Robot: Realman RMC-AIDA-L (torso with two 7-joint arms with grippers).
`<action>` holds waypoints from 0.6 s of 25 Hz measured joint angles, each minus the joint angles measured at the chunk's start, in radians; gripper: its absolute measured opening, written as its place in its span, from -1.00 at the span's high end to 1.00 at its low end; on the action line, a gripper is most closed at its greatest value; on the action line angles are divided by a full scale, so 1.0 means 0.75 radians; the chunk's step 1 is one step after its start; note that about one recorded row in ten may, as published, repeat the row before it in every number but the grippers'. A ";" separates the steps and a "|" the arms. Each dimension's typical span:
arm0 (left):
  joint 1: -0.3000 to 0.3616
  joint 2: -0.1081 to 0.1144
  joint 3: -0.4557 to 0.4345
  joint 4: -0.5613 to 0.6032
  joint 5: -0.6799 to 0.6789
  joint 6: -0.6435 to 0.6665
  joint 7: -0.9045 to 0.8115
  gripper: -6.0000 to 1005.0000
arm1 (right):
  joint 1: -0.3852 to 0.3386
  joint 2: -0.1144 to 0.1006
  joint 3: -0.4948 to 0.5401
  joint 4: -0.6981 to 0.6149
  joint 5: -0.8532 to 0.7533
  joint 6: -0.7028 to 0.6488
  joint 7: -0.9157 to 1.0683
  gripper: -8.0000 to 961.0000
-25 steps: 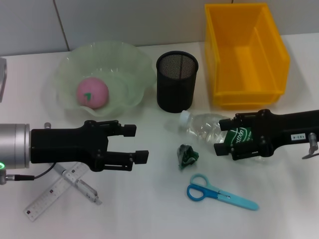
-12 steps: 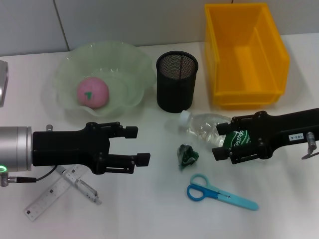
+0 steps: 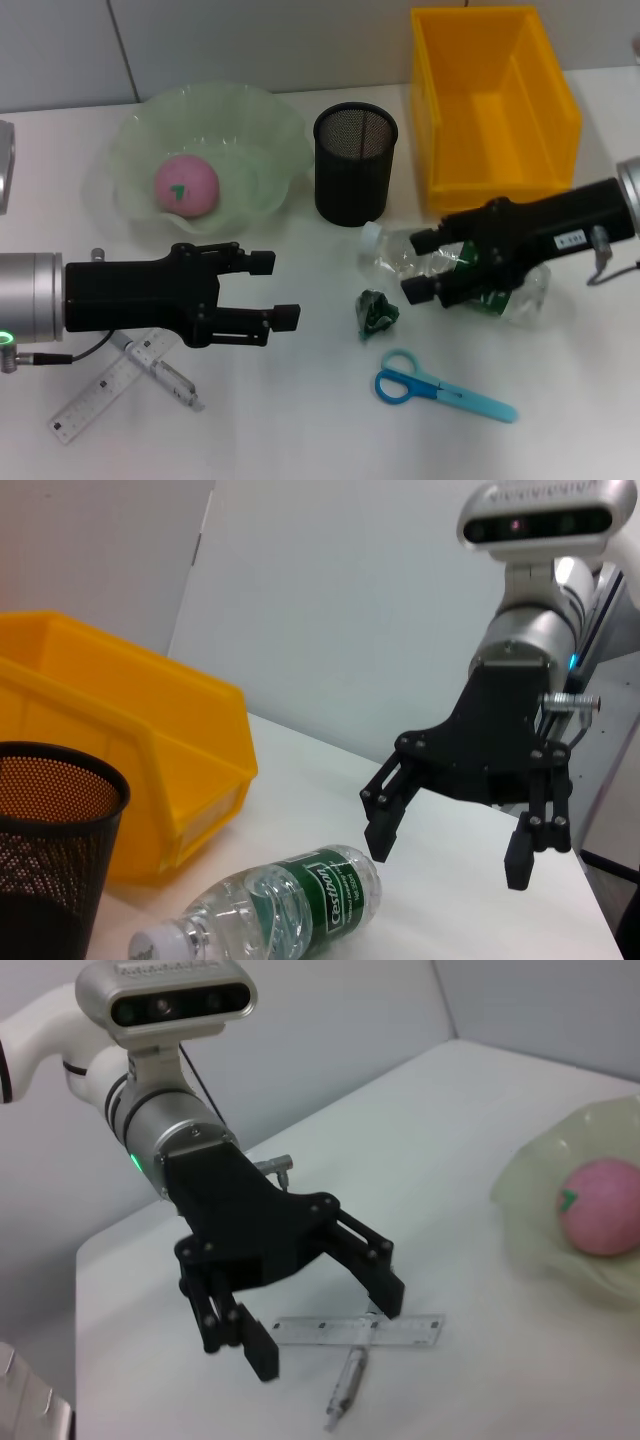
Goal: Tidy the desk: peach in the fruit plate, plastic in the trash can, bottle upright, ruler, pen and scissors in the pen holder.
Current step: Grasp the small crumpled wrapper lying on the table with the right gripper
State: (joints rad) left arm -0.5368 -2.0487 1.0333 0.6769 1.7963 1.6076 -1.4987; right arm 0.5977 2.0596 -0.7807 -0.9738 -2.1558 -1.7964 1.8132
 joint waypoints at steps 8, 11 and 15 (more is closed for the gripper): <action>0.000 0.004 -0.003 -0.001 0.000 -0.019 0.011 -0.67 | 0.133 -0.023 -0.069 -0.011 -0.061 -0.001 0.161 -0.69; 0.000 0.012 -0.005 -0.001 0.000 -0.025 0.012 -0.67 | 0.208 -0.016 -0.119 -0.011 -0.175 0.041 0.178 -0.69; 0.000 0.013 -0.006 -0.001 0.000 -0.029 0.012 -0.67 | 0.257 -0.009 -0.185 0.005 -0.234 0.092 0.192 -0.69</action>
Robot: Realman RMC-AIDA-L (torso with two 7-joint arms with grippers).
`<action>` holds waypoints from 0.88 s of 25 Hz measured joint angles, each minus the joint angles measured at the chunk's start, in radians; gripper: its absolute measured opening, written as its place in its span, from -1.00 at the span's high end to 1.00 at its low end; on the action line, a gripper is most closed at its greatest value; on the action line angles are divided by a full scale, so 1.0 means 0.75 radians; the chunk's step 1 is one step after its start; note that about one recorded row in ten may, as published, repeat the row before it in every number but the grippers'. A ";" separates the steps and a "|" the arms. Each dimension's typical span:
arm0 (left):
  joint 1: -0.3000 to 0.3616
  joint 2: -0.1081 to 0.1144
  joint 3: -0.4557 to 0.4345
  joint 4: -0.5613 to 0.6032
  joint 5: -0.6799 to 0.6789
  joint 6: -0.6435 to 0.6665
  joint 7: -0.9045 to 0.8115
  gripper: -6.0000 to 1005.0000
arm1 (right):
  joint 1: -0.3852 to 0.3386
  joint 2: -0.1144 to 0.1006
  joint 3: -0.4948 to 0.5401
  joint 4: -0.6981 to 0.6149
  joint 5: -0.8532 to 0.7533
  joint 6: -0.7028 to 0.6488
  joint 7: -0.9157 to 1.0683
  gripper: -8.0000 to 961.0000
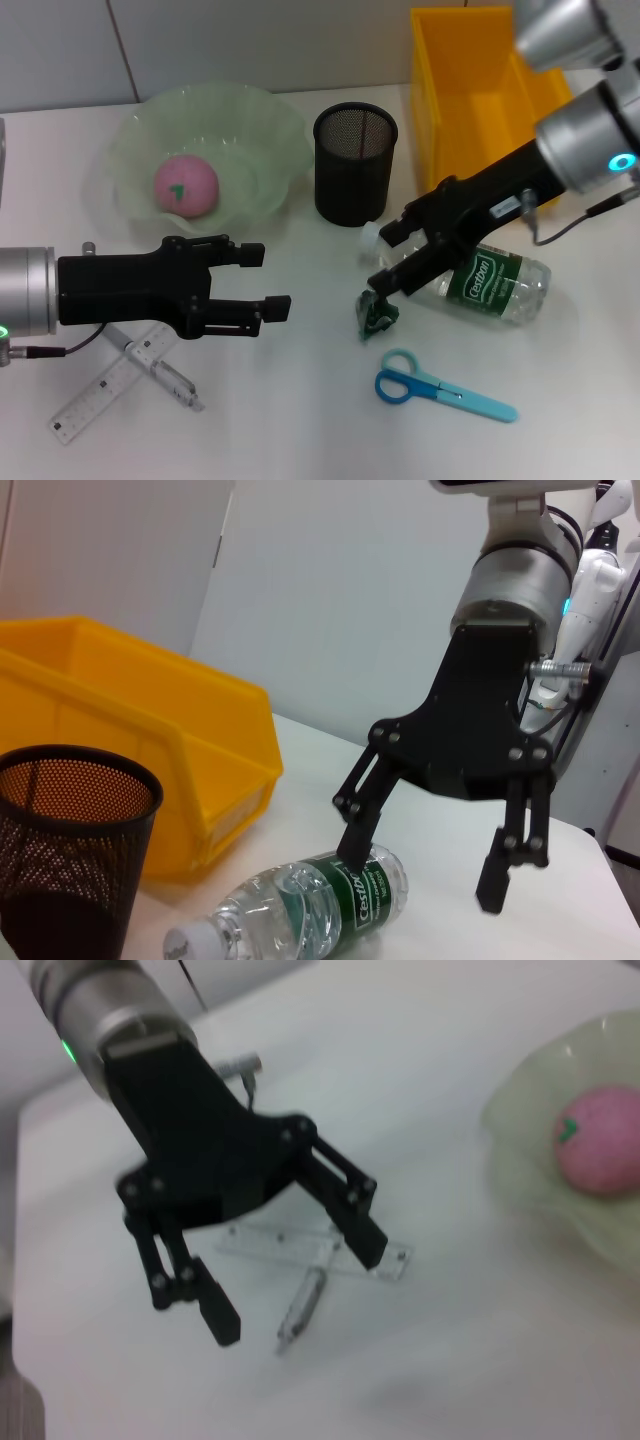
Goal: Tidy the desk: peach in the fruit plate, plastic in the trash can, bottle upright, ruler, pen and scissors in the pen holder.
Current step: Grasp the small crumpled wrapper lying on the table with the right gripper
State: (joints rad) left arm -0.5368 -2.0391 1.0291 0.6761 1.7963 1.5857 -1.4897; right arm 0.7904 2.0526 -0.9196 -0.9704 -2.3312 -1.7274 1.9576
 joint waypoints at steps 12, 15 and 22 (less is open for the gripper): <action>0.018 -0.002 -0.002 0.005 0.000 -0.016 0.001 -0.67 | 0.029 0.030 -0.310 0.016 -0.041 0.179 -0.001 -0.69; 0.020 -0.003 -0.002 0.002 0.000 -0.027 0.010 -0.67 | 0.026 0.031 -0.383 0.030 -0.044 0.240 -0.007 -0.69; 0.028 -0.005 -0.002 0.000 0.000 -0.038 0.012 -0.67 | 0.033 0.031 -0.523 0.080 -0.067 0.372 -0.009 -0.69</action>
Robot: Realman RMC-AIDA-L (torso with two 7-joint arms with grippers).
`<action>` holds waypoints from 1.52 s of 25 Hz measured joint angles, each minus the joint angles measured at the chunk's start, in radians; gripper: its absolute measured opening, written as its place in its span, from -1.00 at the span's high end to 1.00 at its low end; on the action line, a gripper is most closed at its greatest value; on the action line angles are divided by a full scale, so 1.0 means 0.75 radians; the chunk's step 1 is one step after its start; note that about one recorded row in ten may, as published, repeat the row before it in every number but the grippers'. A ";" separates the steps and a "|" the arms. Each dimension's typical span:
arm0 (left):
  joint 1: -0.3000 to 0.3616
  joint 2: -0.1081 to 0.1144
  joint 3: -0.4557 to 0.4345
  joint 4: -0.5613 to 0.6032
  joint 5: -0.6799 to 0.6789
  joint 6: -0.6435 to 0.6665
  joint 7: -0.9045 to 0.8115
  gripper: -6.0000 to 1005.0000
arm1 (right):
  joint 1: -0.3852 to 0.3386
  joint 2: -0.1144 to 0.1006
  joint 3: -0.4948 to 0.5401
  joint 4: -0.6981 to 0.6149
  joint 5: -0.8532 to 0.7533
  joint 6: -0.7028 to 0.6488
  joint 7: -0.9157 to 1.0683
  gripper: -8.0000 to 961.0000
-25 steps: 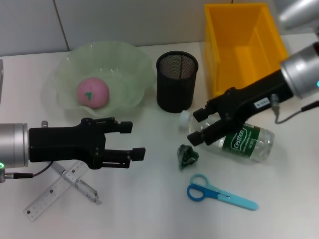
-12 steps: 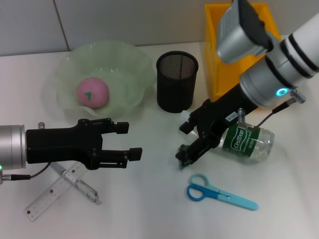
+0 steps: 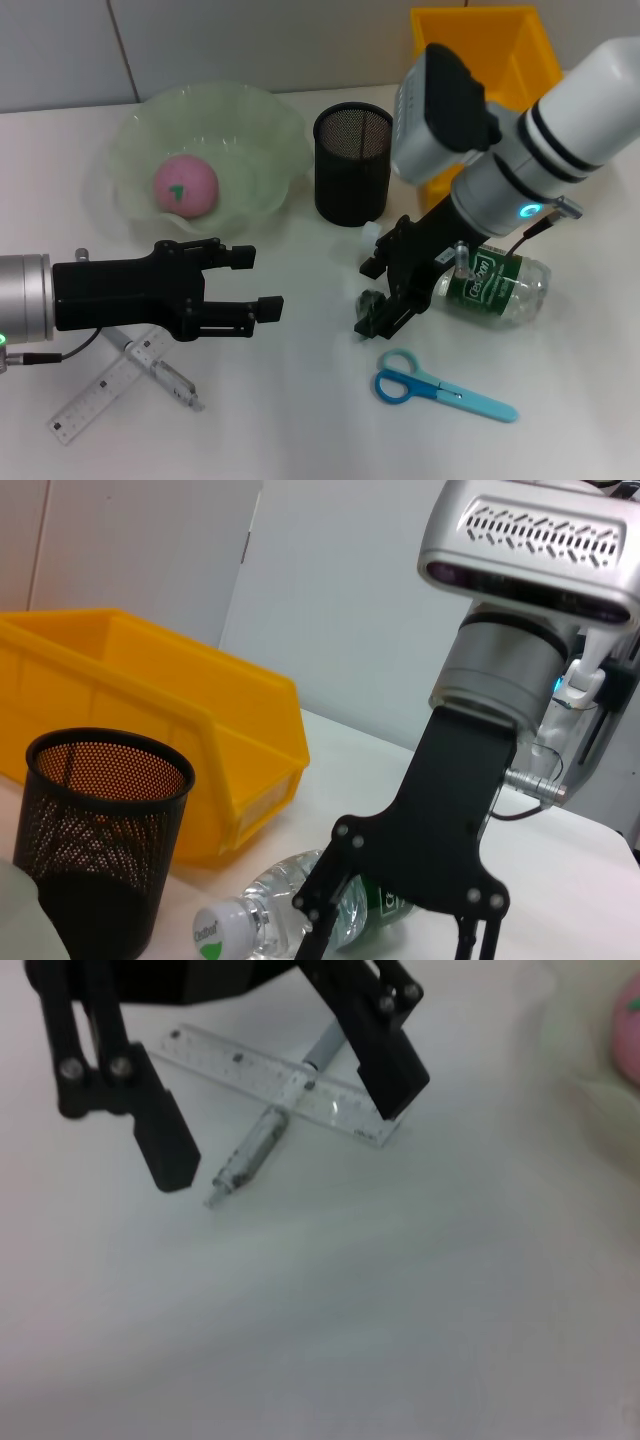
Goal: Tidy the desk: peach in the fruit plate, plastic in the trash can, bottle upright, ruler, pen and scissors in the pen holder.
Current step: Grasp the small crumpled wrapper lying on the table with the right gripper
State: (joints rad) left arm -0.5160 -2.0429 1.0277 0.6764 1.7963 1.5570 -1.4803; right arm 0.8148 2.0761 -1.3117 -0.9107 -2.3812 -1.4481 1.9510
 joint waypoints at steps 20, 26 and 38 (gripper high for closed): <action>0.001 -0.003 0.000 0.000 -0.004 -0.011 -0.012 -0.67 | 0.013 0.003 -0.171 0.086 0.000 0.165 -0.010 -0.69; 0.001 -0.002 -0.002 0.000 -0.006 -0.013 -0.011 -0.67 | 0.016 0.003 -0.173 0.097 0.001 0.167 -0.014 -0.64; 0.001 -0.005 -0.002 0.000 -0.011 -0.015 -0.001 -0.67 | 0.012 0.005 -0.190 0.114 0.006 0.198 -0.015 -0.38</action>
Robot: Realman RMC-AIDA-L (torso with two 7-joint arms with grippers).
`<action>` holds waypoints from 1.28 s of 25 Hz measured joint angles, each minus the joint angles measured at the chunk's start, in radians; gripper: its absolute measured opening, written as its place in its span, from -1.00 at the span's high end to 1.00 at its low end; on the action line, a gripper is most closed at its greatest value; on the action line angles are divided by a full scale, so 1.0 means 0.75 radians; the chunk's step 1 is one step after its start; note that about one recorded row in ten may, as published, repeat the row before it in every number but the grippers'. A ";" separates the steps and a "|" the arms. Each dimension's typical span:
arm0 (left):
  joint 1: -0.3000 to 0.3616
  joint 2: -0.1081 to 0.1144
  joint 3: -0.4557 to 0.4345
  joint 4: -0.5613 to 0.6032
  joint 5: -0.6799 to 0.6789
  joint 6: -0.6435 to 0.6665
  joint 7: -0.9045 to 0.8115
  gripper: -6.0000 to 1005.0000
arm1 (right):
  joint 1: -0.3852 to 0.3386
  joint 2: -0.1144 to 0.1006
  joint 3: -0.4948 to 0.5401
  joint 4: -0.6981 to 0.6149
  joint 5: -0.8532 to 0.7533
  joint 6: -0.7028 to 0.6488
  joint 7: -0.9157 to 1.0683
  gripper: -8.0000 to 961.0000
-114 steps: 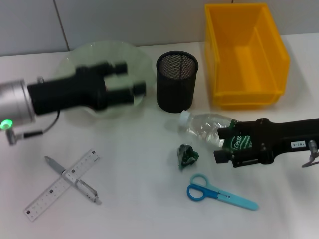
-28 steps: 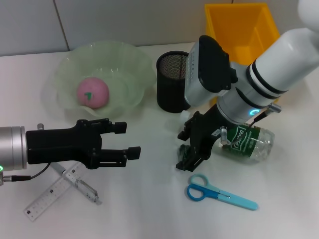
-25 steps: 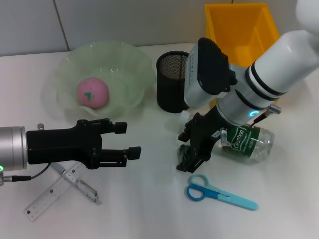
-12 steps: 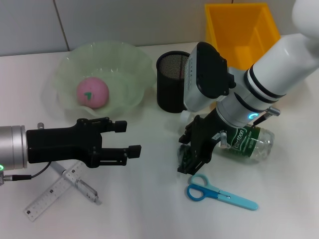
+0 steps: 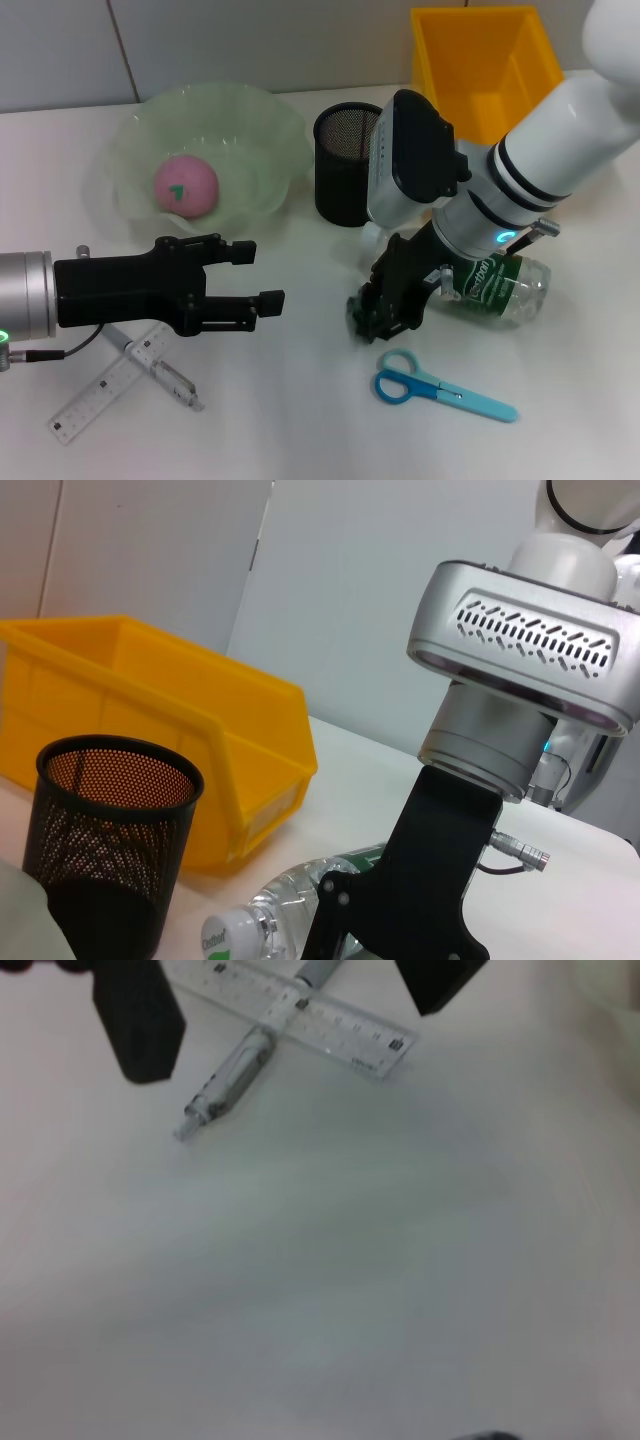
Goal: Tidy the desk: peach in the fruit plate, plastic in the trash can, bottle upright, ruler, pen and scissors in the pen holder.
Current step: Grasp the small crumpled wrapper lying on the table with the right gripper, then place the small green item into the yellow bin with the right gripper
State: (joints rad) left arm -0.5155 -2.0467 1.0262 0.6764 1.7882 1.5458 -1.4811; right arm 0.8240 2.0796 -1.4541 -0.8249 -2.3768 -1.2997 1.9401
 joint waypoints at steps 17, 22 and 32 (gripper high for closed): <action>0.006 0.002 -0.013 0.002 0.001 0.001 0.001 -0.67 | -0.088 -0.004 0.301 -0.118 0.143 -0.115 -0.071 0.37; 0.006 0.004 -0.015 0.003 0.001 0.001 0.001 -0.67 | -0.165 -0.009 0.541 -0.142 0.306 -0.198 -0.187 0.42; 0.000 0.002 -0.019 0.001 0.001 -0.013 0.004 -0.67 | -0.349 -0.013 0.857 -0.145 0.664 -0.264 -0.381 0.56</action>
State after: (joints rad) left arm -0.5157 -2.0456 1.0121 0.6768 1.7889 1.5359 -1.4779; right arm 0.5622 2.0695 -0.8114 -0.9338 -1.8789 -1.4981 1.6545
